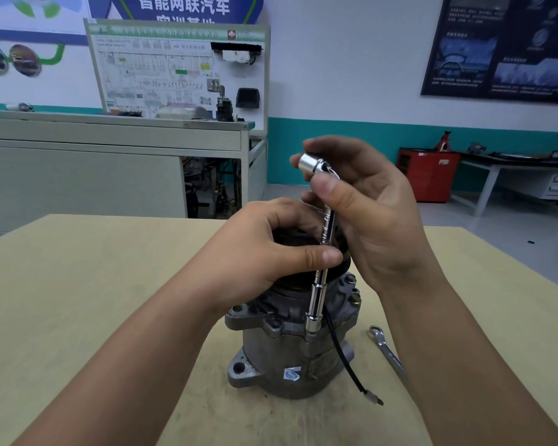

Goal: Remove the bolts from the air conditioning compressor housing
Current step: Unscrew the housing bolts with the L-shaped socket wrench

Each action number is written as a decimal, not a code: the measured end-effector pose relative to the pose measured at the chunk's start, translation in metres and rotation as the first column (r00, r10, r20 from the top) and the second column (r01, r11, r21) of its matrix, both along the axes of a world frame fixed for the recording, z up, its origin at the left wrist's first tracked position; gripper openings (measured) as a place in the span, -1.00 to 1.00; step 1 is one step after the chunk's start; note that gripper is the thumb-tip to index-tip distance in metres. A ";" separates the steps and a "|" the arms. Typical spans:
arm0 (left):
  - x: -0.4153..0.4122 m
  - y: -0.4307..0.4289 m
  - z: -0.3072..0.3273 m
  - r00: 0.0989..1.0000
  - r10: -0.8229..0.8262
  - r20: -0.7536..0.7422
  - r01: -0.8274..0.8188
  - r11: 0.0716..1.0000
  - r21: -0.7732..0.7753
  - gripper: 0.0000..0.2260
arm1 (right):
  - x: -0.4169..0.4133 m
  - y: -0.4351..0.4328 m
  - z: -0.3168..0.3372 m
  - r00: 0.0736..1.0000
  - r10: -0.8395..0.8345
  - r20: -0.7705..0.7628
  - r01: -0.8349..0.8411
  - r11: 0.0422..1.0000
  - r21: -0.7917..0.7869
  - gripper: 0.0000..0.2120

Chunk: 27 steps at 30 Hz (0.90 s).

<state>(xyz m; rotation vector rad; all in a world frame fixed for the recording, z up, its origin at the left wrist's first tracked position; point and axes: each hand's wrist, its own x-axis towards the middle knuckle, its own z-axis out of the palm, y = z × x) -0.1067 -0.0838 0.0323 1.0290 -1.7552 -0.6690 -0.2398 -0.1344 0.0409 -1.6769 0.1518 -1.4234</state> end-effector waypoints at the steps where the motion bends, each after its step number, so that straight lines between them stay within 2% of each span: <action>1: 0.000 0.000 0.000 1.000 -0.006 -0.010 0.006 1.000 0.000 -0.91 | 0.000 0.001 0.000 1.000 0.029 0.008 -0.029 1.000 0.011 -0.78; 4: 0.002 -0.002 -0.001 1.000 -0.023 -0.016 0.023 1.000 -0.005 -0.77 | -0.002 0.003 0.001 0.991 0.132 0.014 -0.132 0.991 0.014 -0.81; 7: 0.003 -0.003 0.001 0.999 -0.044 -0.002 0.044 0.999 -0.016 -0.72 | -0.003 0.004 0.002 0.979 0.205 0.020 -0.205 0.979 0.012 -0.80; 12: 0.003 -0.003 0.001 0.999 -0.036 0.032 0.038 0.999 -0.039 -0.76 | -0.006 0.004 0.001 0.953 0.299 0.042 -0.301 0.953 0.031 -0.80; 17: 0.003 -0.002 0.001 0.999 -0.034 -0.003 0.034 0.999 -0.025 -0.84 | -0.007 0.001 0.001 0.942 0.309 0.129 -0.320 0.944 0.084 -0.75; 20: 0.002 -0.001 0.001 1.000 -0.015 -0.009 0.015 1.000 -0.009 -0.82 | -0.005 0.000 0.003 0.922 0.340 0.184 -0.356 0.933 0.057 -0.93; 22: 0.001 -0.001 0.001 1.000 0.013 0.005 -0.013 1.000 0.005 -0.78 | -0.005 -0.001 0.002 0.907 0.357 0.222 -0.379 0.923 0.066 -0.75; 25: 0.003 -0.001 0.001 0.999 0.025 0.020 -0.026 0.999 0.028 -0.76 | -0.004 -0.002 0.001 0.915 0.308 0.262 -0.337 0.939 0.070 -0.88; 27: 0.003 0.000 0.001 1.000 0.016 0.026 -0.017 1.000 0.025 -0.80 | -0.002 -0.002 0.001 0.914 0.297 0.277 -0.332 0.939 0.088 -0.86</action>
